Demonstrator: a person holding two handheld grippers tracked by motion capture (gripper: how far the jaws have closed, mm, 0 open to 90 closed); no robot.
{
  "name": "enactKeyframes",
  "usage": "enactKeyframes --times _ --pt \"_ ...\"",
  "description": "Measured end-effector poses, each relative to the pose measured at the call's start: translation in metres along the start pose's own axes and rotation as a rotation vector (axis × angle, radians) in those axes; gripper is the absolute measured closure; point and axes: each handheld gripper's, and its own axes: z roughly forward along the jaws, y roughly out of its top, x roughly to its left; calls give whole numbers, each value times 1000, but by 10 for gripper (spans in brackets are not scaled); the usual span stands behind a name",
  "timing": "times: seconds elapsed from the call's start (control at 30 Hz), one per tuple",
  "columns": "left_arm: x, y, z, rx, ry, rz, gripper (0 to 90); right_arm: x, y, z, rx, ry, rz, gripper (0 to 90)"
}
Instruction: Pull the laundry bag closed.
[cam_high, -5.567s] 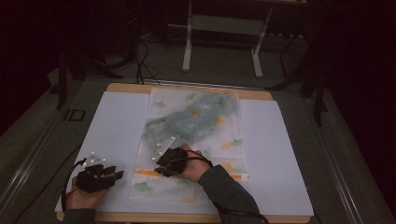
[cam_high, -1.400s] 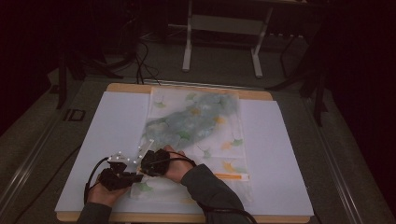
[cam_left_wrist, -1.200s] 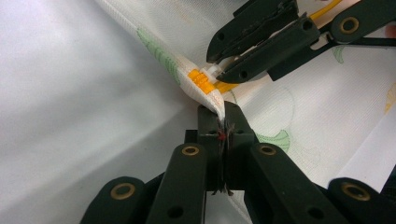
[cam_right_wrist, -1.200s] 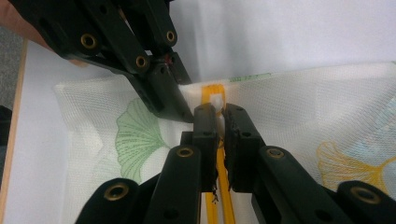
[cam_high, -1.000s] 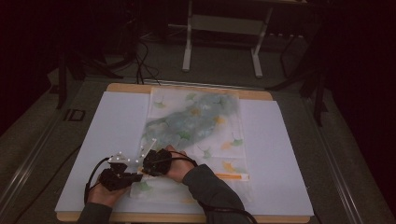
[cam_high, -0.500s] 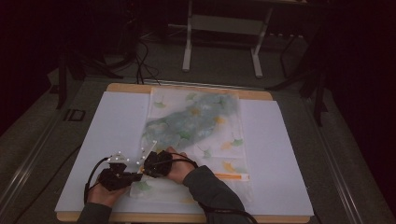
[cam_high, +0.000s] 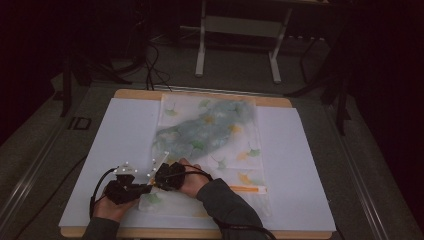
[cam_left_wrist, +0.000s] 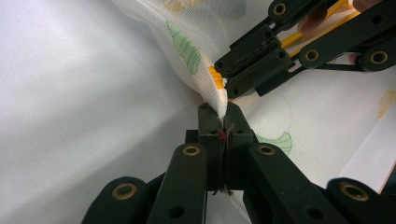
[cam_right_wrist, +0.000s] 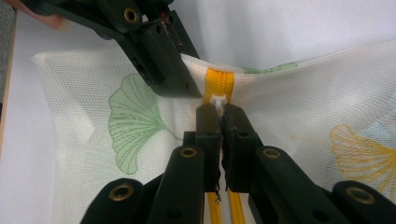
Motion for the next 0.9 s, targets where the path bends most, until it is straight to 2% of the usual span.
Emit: enactKeyframes --times 0.53,0.9 --pt "2 -1 -2 -21 -11 -10 886 0 -3 3 -5 11 13 889" --pt "3 -1 -5 -51 -25 -13 886 -2 -5 3 -2 37 36 900"
